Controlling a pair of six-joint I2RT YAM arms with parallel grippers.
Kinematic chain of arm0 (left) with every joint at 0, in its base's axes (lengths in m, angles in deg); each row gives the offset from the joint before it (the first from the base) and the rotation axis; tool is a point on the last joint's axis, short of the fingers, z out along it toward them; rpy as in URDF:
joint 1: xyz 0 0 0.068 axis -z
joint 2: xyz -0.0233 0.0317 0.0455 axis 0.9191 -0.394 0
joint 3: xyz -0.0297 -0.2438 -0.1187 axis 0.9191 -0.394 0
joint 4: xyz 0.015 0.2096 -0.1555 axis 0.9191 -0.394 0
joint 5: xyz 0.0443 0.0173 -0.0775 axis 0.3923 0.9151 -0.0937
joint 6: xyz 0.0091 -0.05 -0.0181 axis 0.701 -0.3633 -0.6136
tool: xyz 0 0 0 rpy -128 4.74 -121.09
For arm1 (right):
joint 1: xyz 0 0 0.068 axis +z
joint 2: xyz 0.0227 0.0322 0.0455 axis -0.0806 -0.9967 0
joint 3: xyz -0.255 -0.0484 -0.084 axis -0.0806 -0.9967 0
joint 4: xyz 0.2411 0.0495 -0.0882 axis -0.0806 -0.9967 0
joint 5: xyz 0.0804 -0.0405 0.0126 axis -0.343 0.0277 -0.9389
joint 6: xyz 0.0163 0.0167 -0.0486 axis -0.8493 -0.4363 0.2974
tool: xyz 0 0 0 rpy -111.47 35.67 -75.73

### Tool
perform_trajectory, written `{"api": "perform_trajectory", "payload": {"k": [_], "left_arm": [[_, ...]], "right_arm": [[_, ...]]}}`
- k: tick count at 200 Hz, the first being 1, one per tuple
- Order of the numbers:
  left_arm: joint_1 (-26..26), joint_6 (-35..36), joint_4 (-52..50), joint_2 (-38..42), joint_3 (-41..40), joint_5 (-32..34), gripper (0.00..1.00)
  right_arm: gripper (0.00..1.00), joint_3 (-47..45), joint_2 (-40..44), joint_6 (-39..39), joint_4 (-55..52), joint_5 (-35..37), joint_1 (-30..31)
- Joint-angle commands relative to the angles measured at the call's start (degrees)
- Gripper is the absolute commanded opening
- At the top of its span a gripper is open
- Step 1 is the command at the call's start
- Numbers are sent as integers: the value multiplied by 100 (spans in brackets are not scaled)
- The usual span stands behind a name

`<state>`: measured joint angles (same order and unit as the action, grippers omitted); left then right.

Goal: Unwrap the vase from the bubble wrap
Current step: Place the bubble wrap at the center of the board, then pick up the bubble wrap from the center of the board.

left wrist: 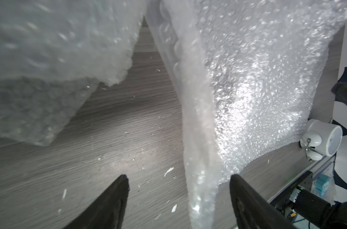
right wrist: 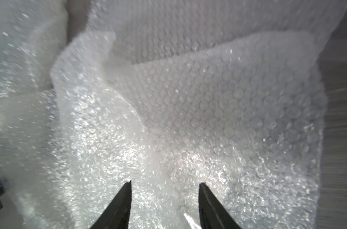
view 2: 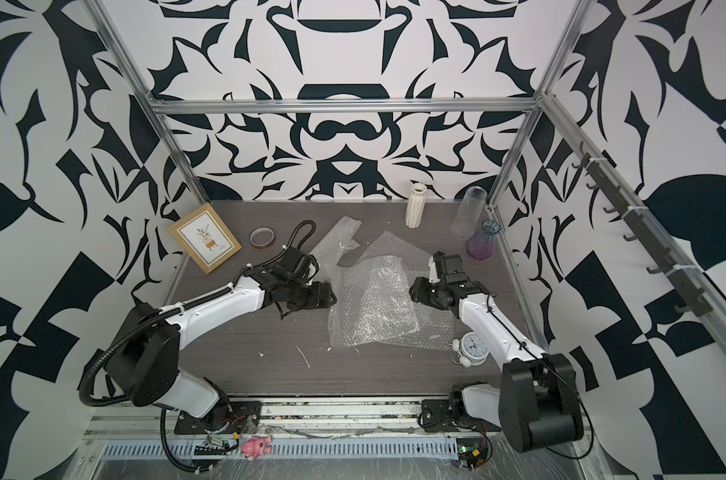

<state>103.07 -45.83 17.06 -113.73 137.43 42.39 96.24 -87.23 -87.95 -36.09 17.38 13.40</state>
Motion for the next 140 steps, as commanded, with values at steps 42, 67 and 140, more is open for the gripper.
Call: {"api": "perform_trajectory", "payload": {"k": [42,67,140], "left_arm": [[-407,1673,-947,250,1264,317,99],[-577,2543,-1223,-312,2047,359,99],[-1025,3752,-1769,-2714,4615,649,99]], "right_arm": [[66,177,892,99,352,330,385],[69,48,995,243,590,457,775],[74,-38,1079,277,776,704,1491]]}}
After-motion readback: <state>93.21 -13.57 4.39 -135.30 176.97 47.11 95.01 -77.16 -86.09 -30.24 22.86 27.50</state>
